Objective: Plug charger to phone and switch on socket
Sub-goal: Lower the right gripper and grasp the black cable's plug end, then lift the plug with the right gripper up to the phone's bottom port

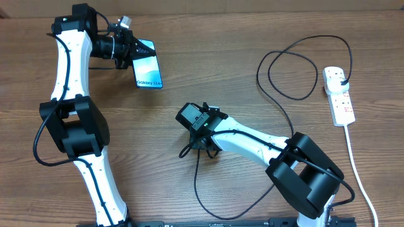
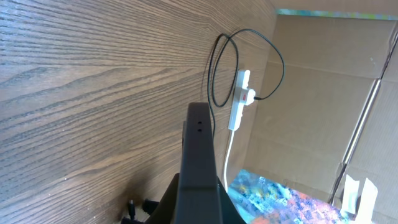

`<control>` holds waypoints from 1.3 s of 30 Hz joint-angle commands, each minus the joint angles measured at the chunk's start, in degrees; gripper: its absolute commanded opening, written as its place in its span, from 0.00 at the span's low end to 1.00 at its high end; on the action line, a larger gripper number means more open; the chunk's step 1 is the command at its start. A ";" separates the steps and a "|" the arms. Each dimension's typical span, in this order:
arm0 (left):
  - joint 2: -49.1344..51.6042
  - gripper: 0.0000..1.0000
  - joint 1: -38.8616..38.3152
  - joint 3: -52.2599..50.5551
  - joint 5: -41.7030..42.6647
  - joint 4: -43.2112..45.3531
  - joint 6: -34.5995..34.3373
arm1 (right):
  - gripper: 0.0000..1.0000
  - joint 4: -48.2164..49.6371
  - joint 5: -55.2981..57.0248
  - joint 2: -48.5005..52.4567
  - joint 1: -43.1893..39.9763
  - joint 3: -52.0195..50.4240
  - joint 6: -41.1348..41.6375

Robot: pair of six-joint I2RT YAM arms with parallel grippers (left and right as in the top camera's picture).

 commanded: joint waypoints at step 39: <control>-0.44 0.04 -0.48 1.31 5.77 0.79 1.09 | 0.04 26.32 -74.27 -0.11 -27.28 1.66 -13.79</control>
